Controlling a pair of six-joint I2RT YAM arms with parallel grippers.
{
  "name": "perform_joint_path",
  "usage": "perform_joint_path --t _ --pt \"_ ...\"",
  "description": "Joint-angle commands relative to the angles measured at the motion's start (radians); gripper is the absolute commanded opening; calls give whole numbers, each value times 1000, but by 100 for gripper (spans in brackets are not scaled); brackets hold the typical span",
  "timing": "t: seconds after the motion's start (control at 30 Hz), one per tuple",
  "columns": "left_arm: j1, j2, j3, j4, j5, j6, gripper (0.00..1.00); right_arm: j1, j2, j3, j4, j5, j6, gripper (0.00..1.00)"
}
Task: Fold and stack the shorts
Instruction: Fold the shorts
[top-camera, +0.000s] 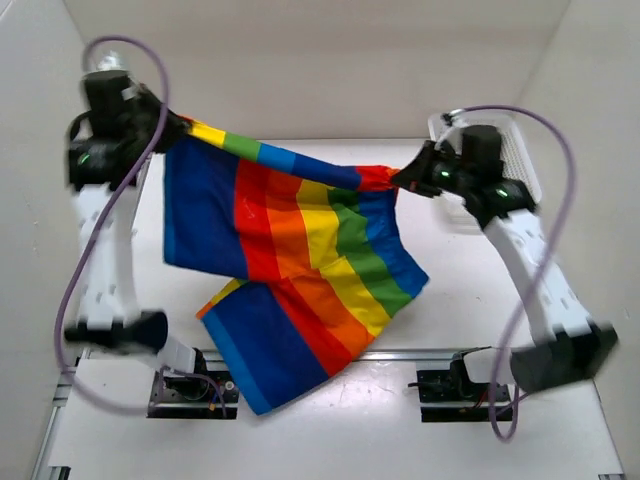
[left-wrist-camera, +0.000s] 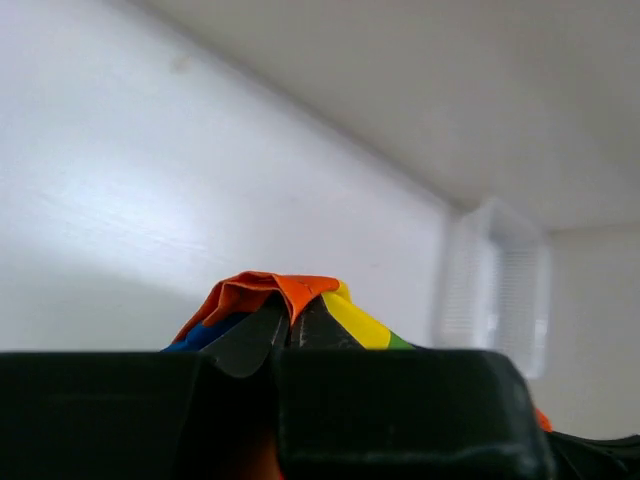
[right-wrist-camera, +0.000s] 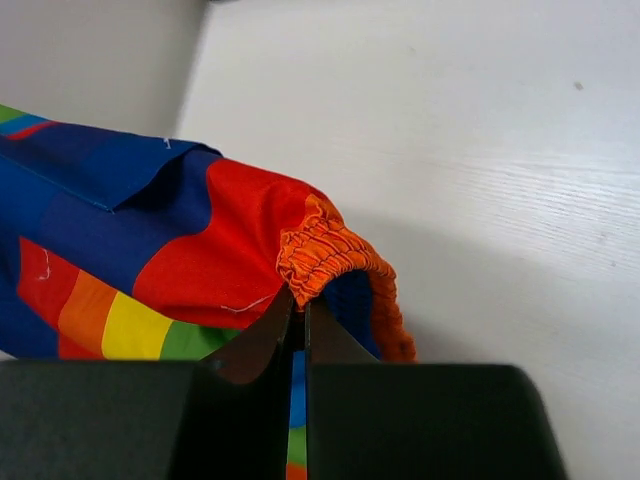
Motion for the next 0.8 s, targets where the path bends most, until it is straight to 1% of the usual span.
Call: perform_joint_path --t 0.0,0.07,0.1,0.17,0.2,0.27,0.3,0.37,0.47,0.53,0.6,0.63,0.67,0.7,0.73,0.77 --pt "56 144 -46 133 -219 76 10 -28 203 -28 65 202 -88 0" --pt "56 222 -46 143 -231 94 10 -28 313 15 105 202 -98 0" --pt "56 289 -37 143 -231 94 10 -37 426 42 124 182 -98 0" --pt "65 354 -28 153 -231 94 10 -38 538 118 124 165 -107 0" --pt "65 385 1 154 -231 103 10 -47 635 186 124 165 -107 0" --pt "74 471 43 154 -220 103 10 -47 723 262 124 136 -93 0" --pt "74 515 84 154 -207 115 10 -57 793 335 113 122 -79 0" --pt "74 551 124 154 -184 116 10 -57 865 404 99 104 -68 0" --pt "74 560 125 154 -147 125 10 -57 908 498 58 58 -68 0" --pt "74 507 59 154 -134 125 10 -57 909 498 47 48 -68 0" --pt "74 450 -6 143 -107 125 10 -57 844 425 47 36 -68 0" --pt "74 375 -89 143 -107 125 10 -57 815 390 47 36 -78 0" --pt "74 332 -139 143 -75 125 10 -57 753 353 47 36 -78 0" --pt "74 287 -190 143 -66 125 10 -57 720 277 47 36 -78 0" --pt "64 241 -295 143 -65 125 10 -57 686 235 47 36 -78 0" --pt "54 148 -351 143 -55 116 10 -57 624 195 47 36 -88 0"
